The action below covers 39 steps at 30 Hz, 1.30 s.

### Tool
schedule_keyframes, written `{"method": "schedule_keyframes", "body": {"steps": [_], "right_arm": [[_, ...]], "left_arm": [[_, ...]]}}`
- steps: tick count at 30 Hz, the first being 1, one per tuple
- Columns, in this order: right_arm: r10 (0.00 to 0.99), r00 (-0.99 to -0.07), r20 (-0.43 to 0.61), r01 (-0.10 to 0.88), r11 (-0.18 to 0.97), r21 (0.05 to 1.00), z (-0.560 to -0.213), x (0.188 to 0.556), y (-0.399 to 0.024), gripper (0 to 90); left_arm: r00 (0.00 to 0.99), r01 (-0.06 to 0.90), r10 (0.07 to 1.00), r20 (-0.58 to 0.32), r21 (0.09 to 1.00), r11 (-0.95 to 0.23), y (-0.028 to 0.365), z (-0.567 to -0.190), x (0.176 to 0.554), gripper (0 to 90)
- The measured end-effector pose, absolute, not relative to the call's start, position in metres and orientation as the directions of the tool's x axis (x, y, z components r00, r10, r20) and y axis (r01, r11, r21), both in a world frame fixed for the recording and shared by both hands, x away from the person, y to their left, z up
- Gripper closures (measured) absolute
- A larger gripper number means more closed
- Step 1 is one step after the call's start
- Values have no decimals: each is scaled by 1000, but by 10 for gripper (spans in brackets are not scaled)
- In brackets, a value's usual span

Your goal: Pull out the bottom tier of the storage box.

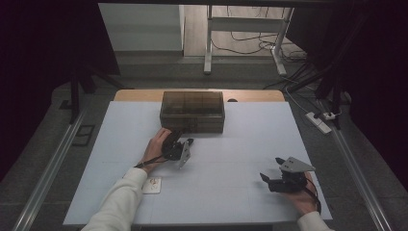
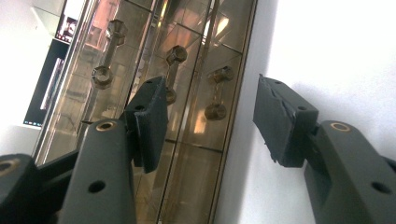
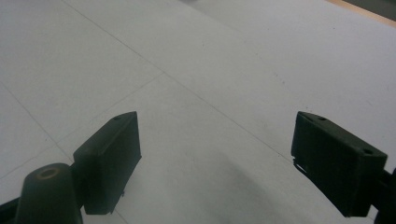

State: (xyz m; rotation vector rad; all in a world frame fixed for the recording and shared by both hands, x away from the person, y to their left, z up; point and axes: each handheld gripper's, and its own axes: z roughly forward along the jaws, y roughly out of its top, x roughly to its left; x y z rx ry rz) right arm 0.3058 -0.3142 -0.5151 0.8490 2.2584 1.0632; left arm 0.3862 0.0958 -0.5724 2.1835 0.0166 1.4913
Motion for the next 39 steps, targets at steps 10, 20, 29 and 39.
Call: {"method": "schedule_keyframes", "body": {"steps": [10, 20, 29, 39], "right_arm": [[712, -680, -174, 322, 503, 802, -515, 305, -314, 152], [713, -678, -178, 321, 505, 801, -515, 305, -315, 152], [712, -679, -177, 321, 505, 802, -515, 305, -315, 152], [712, -679, -178, 320, 505, 802, -515, 305, -315, 152]], "left_arm": [[407, -263, 265, 874, 390, -883, 96, -572, 386, 460], [401, -271, 250, 881, 375, -887, 94, -573, 388, 483], [400, -277, 241, 884, 367, -888, 95, -574, 389, 515], [398, -287, 233, 887, 362, -887, 95, -575, 391, 543]]}}
